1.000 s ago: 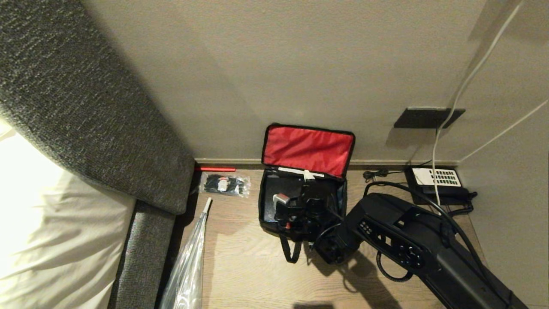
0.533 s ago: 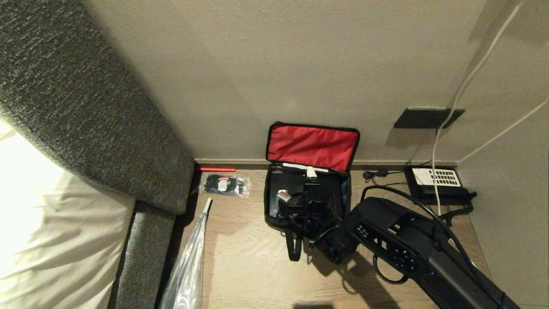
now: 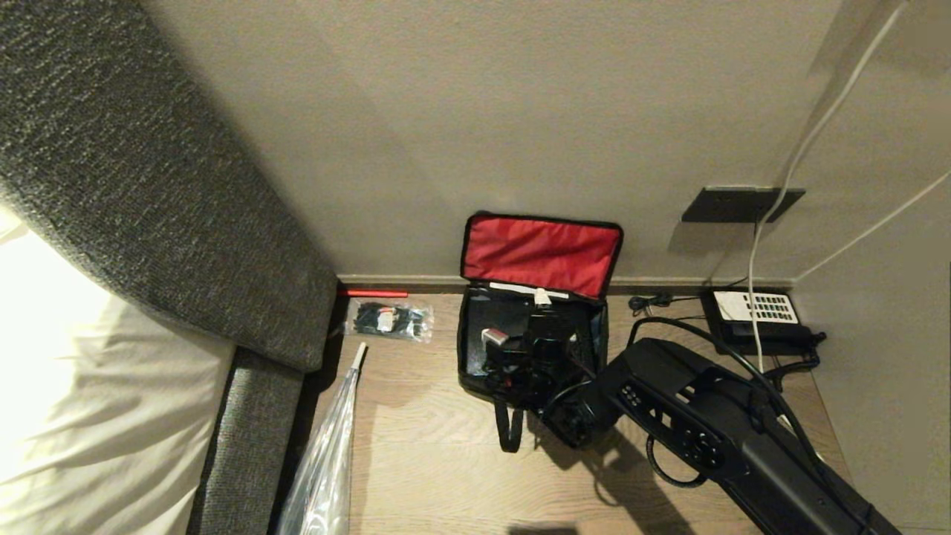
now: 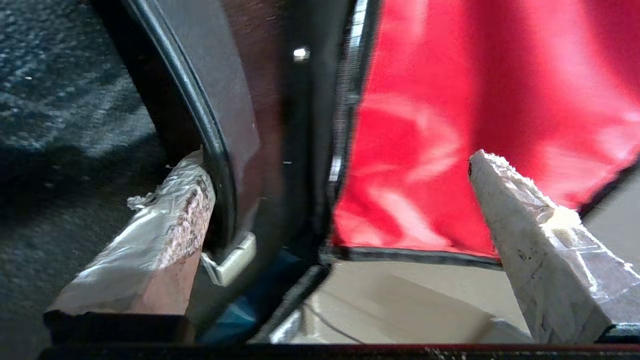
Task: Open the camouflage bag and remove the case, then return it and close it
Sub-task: Grip the handle
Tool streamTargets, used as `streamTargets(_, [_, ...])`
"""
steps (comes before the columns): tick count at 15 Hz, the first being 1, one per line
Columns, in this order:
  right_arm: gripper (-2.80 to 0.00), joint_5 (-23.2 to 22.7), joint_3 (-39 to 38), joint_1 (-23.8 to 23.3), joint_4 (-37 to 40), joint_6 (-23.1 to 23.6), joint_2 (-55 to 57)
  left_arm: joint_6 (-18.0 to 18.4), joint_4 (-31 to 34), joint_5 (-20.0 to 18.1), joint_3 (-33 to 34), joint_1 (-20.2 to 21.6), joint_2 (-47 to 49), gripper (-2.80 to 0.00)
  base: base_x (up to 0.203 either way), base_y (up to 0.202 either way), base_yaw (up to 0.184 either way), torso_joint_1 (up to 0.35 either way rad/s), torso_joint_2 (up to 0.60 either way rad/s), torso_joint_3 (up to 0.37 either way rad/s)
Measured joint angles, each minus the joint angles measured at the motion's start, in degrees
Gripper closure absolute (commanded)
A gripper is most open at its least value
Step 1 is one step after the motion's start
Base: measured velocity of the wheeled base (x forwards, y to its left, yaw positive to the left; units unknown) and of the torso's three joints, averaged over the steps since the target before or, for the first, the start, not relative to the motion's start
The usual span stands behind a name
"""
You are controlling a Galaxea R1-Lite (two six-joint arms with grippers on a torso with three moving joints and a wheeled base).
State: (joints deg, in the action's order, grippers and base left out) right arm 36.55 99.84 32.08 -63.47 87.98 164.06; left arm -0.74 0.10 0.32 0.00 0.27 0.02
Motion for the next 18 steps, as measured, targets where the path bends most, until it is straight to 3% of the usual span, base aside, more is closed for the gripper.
streamTargets(8, [-2.8, 0.35, 10.57, -0.86, 6.8, -1.53, 2.94, -0.04, -0.01, -0.02, 0.0, 0.0, 0.0, 0.0, 0.0, 0.0, 0.0, 0.0, 0.0, 0.0])
streamTargets(15, [-2.8, 0.21, 11.54, -1.51, 7.87, -1.65, 3.77, 0.0, -0.02, -0.02, 0.0, 0.0, 0.0, 0.0, 0.0, 0.0, 0.0, 0.0, 0.0, 0.0])
streamTargets(16, [0.0, 0.24, 11.54, -1.57, 8.12, -1.96, 3.78, -0.02, 0.0, -0.02, 0.0, 0.0, 0.0, 0.0, 0.0, 0.0, 0.0, 0.0, 0.0, 0.0])
streamTargets(18, [0.0, 0.18, 11.56, -1.58, 9.07, -2.23, 3.83, 0.0, 0.0, 0.0, 0.0, 0.04, 0.0, 0.0, 0.0, 0.0, 0.0, 0.0, 0.0, 0.0])
